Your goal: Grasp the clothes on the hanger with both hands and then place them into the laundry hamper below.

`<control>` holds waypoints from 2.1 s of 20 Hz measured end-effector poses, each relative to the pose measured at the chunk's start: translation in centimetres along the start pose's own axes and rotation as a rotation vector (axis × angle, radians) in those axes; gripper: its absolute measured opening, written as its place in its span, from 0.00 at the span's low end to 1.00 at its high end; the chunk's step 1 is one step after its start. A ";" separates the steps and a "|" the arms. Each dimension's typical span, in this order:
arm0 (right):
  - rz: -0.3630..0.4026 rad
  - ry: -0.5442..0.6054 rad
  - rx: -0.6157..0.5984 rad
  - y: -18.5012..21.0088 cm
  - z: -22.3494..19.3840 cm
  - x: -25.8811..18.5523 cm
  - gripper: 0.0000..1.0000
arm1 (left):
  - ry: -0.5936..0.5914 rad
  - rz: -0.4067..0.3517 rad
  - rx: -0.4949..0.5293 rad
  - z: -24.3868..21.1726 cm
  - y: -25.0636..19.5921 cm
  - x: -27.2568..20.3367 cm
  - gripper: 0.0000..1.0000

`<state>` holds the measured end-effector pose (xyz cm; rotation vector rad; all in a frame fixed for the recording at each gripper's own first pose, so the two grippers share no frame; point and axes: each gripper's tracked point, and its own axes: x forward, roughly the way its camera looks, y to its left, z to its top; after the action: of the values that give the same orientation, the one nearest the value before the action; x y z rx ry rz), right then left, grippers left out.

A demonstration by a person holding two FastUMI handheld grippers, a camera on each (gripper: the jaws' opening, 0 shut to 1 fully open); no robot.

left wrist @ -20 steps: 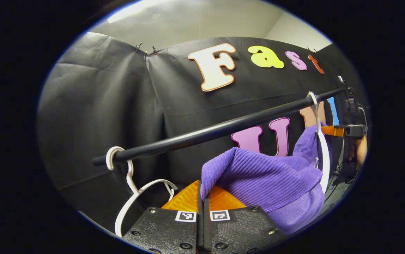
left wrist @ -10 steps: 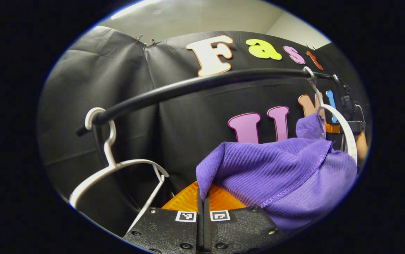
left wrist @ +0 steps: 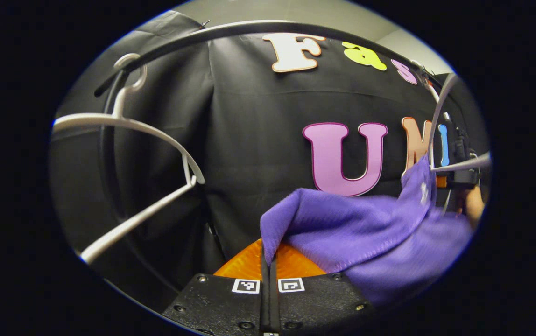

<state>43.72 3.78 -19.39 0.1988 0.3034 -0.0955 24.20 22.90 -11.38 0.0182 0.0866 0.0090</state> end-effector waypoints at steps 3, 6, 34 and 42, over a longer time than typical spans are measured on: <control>0.018 0.013 0.012 0.3 -2.3 -1.2 0.00 | 0.020 -0.013 -0.067 -2.0 -0.7 0.2 0.00; 0.031 0.030 0.036 0.5 -3.4 -3.0 0.00 | 0.021 -0.027 -0.075 -2.6 -1.1 -0.1 0.00; 0.121 0.166 0.017 -0.8 -12.2 -25.0 0.00 | 0.105 -0.182 0.005 -8.3 -17.5 -14.4 0.00; 0.142 0.144 0.041 -2.2 -10.8 -29.7 0.00 | 0.009 -0.200 -0.040 -0.5 -24.4 -15.6 0.00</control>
<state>12.11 5.75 -20.77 0.2684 0.4301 0.0539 8.79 -1.65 -11.00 -0.0307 0.0972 -0.1895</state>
